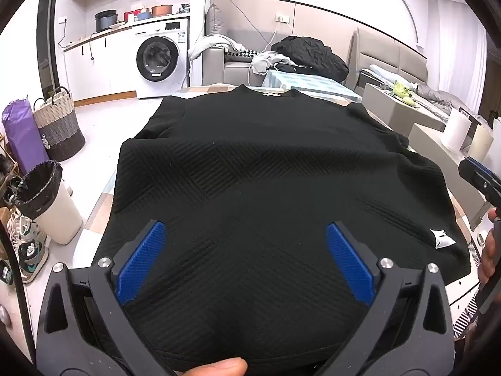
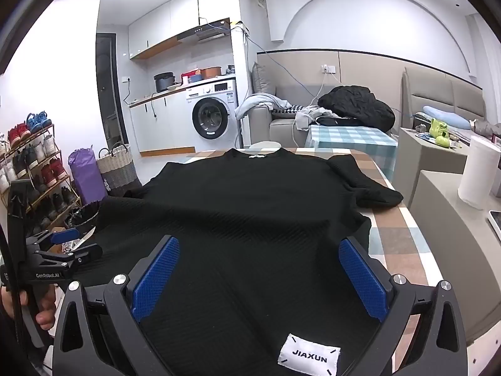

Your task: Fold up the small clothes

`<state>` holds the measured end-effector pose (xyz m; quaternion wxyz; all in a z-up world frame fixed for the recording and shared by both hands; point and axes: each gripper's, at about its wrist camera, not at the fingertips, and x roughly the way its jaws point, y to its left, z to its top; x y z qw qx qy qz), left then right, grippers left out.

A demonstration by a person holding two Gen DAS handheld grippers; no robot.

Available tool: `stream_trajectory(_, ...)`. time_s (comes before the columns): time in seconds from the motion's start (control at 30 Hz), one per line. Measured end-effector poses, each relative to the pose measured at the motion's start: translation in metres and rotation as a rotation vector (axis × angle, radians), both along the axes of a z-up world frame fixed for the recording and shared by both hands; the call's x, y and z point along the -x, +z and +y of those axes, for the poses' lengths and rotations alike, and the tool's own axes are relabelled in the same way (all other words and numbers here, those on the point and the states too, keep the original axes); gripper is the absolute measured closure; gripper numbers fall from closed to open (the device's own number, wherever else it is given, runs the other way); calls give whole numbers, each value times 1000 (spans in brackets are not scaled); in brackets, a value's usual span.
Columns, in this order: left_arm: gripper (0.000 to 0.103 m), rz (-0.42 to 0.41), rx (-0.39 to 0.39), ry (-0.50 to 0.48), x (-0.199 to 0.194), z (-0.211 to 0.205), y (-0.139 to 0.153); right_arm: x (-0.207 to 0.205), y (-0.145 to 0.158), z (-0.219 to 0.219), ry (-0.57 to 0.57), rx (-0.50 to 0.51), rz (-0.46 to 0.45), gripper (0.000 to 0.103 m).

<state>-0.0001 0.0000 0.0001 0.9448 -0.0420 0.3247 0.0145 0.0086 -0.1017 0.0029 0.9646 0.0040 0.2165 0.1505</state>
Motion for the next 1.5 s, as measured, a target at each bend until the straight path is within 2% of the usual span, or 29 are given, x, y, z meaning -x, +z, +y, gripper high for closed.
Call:
stream_trajectory(1.1, 1, -74, 16, -20, 13, 2, 19, -2, 4, 5, -19, 13, 30, 0)
stream_trajectory(1.5, 1, -69, 11, -27, 12, 0, 18, -1, 3, 5, -14, 3, 36, 0)
